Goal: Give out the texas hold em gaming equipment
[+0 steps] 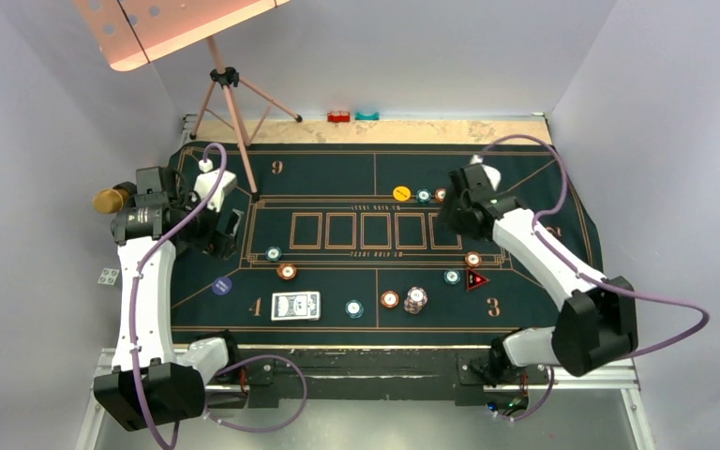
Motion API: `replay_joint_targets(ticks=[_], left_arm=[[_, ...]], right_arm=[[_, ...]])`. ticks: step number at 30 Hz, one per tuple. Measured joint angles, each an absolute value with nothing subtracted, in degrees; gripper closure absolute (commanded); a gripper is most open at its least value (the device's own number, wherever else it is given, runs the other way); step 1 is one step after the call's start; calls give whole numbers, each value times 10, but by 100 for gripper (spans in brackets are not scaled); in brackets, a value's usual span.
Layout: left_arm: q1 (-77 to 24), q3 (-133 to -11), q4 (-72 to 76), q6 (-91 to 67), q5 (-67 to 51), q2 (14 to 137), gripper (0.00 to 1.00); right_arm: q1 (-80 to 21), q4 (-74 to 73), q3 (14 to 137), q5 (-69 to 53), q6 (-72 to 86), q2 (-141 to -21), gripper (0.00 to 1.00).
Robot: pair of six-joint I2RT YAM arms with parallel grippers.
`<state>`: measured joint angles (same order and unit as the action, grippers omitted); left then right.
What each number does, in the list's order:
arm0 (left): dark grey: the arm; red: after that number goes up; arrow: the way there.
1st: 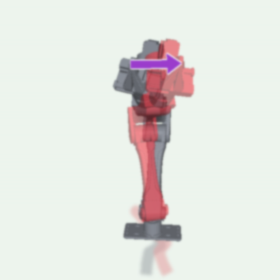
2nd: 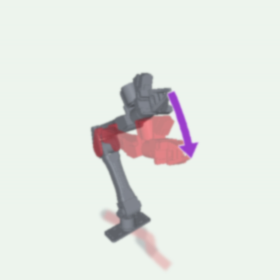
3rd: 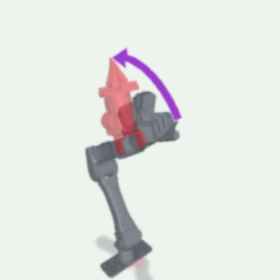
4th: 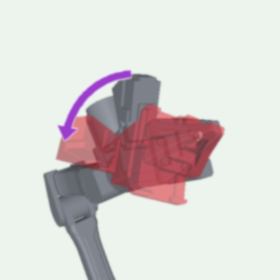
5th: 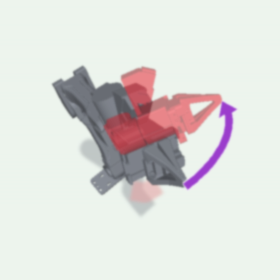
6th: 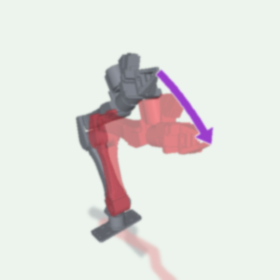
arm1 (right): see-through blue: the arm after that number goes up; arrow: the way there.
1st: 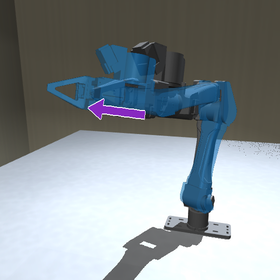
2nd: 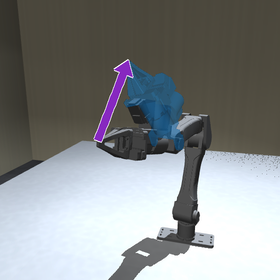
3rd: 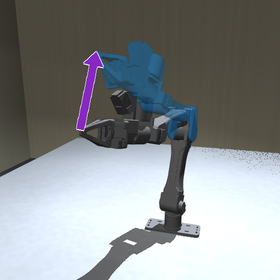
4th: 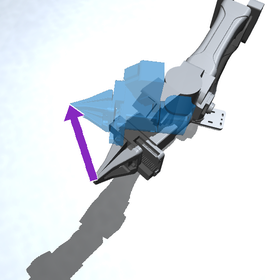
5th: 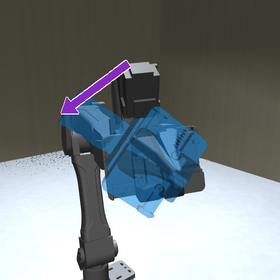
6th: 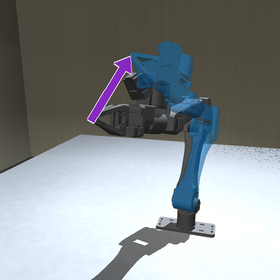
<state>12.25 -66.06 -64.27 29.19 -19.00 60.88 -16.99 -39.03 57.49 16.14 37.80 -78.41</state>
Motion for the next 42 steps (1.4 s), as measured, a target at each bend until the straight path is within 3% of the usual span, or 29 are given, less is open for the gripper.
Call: replay_joint_targets(ticks=[10, 20, 35, 42], left_arm=[[123, -661, -642, 285, -200, 617, 0], [123, -661, -642, 281, -204, 619, 0], [123, -661, -642, 276, -204, 619, 0], [123, -661, -641, 276, -204, 619, 0]], right_arm=[[-456, -444, 616, 143, 349, -758, 10], [-513, -494, 566, 139, 350, -757, 9], [-526, -473, 529, 107, 350, -799, 20], [-526, -466, 522, 107, 350, -805, 33]])
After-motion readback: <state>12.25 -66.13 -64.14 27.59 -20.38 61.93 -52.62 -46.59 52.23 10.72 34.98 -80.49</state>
